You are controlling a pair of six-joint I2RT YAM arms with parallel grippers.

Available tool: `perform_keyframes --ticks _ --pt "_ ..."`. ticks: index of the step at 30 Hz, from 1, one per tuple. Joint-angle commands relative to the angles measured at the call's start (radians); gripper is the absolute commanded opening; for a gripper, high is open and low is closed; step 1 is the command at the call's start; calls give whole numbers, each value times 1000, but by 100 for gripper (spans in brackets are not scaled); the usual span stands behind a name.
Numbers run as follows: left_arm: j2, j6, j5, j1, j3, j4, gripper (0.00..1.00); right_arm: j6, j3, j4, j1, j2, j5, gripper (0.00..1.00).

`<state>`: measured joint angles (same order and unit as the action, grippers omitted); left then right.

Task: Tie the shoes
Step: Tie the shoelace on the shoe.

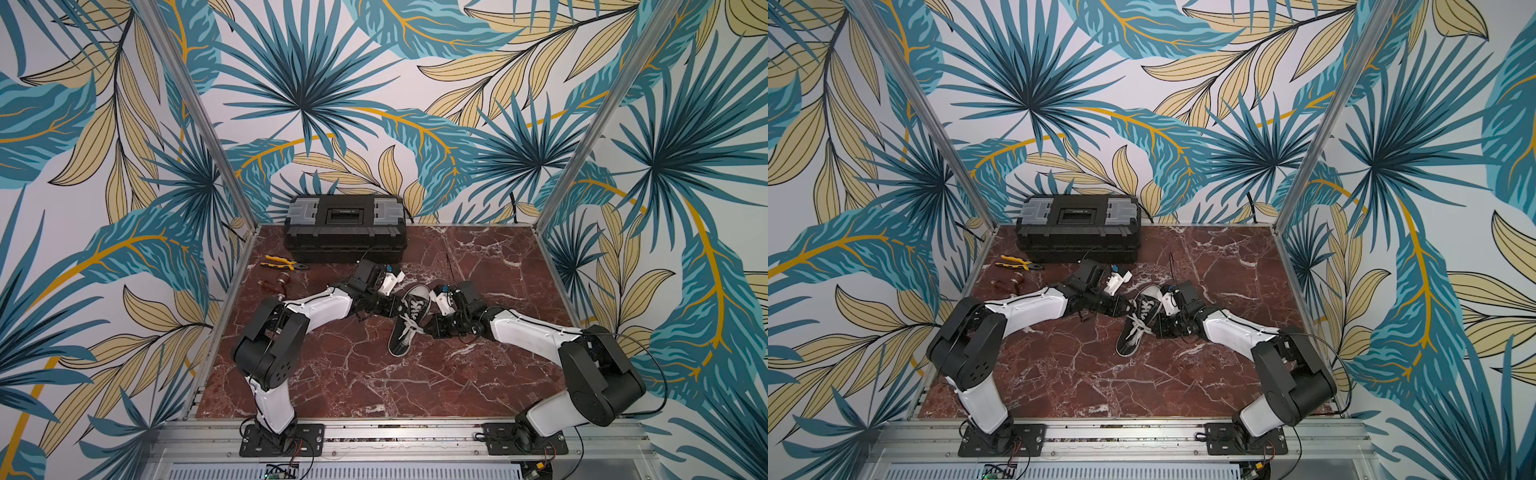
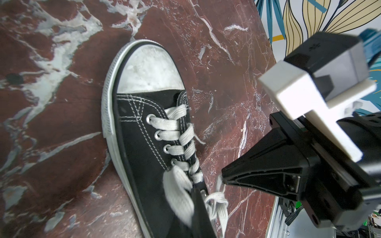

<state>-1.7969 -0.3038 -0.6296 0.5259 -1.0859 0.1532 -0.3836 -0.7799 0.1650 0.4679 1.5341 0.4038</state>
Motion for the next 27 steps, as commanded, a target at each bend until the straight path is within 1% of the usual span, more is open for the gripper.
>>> perform_keyframes --ticks 1,5,9,13,17,21,27 --pt "28 8 -14 -7 33 -9 0 -25 -8 31 11 -12 -11 0" --pt "23 12 -18 -10 36 -6 0 -37 -1 -18 14 -9 12 0" --pt "24 4 -21 -15 38 -12 0 8 -17 18 14 -1 12 1" --pt "23 7 -26 -16 36 -12 0 69 -27 16 14 1 16 13" --pt "20 8 -33 -15 37 -12 0 92 -38 -33 13 16 24 20" --pt "15 8 -37 -16 35 -14 0 115 -47 -56 13 25 42 25" --pt "13 9 -40 -16 28 -10 0 140 -69 -47 13 67 72 28"
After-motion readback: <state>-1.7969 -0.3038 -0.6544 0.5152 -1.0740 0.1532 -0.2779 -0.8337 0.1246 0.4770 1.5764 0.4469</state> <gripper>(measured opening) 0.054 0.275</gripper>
